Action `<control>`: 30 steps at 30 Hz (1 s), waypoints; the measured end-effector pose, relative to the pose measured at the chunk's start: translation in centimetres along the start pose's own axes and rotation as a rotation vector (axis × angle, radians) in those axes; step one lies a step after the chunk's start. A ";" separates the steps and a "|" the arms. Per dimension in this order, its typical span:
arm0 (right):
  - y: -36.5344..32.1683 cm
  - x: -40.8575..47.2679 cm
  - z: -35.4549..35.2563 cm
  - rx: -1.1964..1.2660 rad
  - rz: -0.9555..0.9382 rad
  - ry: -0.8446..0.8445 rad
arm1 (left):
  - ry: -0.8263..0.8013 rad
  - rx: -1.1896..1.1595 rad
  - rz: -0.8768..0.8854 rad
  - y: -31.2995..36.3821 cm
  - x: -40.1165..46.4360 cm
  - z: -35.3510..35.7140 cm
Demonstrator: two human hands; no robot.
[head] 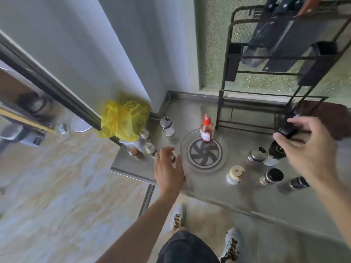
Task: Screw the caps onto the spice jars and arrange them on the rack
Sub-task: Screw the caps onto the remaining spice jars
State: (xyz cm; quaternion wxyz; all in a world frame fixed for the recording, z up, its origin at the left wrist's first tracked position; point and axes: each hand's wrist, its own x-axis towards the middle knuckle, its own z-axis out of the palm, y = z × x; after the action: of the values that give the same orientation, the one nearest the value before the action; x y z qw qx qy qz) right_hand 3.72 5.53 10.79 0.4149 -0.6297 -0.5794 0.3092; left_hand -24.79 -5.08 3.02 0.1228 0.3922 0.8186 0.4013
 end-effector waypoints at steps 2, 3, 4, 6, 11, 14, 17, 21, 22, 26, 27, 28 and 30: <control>-1.4 -1.6 3.3 0.094 0.040 -0.068 | 0.044 -0.012 -0.127 -3.1 1.9 -1.5; -1.8 -2.5 5.1 0.099 0.059 -0.098 | 0.045 -0.003 -0.174 -4.7 2.9 -1.8; -2.2 -3.3 6.8 0.098 0.072 -0.128 | 0.037 0.017 -0.221 -6.3 4.0 -2.0; -2.9 -5.0 10.4 0.089 0.085 -0.177 | -0.011 0.080 -0.318 -9.2 6.0 -1.9; -3.3 -7.3 17.1 0.158 0.174 -0.198 | -0.139 0.127 -0.359 -12.8 9.9 -0.3; -3.5 -7.7 18.8 0.195 0.252 -0.172 | -0.173 0.110 -0.325 -13.8 11.1 0.6; -3.8 -8.5 19.2 0.215 0.313 -0.173 | -0.213 0.053 -0.273 -14.7 11.8 1.3; -4.0 -10.2 19.6 0.172 0.358 -0.197 | -0.209 0.023 -0.212 -14.6 12.1 0.2; -4.2 -10.3 19.6 0.172 0.359 -0.200 | -0.207 -0.005 -0.198 -14.2 12.0 -0.3; -5.9 -9.9 19.7 0.134 0.273 -0.264 | -0.275 -0.126 -0.027 -11.5 10.9 -2.0; -6.5 -9.5 19.5 0.105 0.226 -0.289 | -0.310 -0.147 0.026 -10.6 10.5 -2.3; -7.3 -9.1 19.3 0.076 0.179 -0.313 | -0.345 -0.161 0.081 -9.5 10.1 -2.4; -8.5 -8.2 18.7 0.028 0.083 -0.355 | -0.412 -0.180 0.185 -7.2 9.1 -2.5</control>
State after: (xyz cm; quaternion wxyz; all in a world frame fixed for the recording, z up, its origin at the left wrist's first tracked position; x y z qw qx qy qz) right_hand -17.73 0.33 8.88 0.3019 -0.5828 -0.6126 0.4403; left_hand -36.06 -2.41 0.27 0.2842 0.5267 0.6978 0.3936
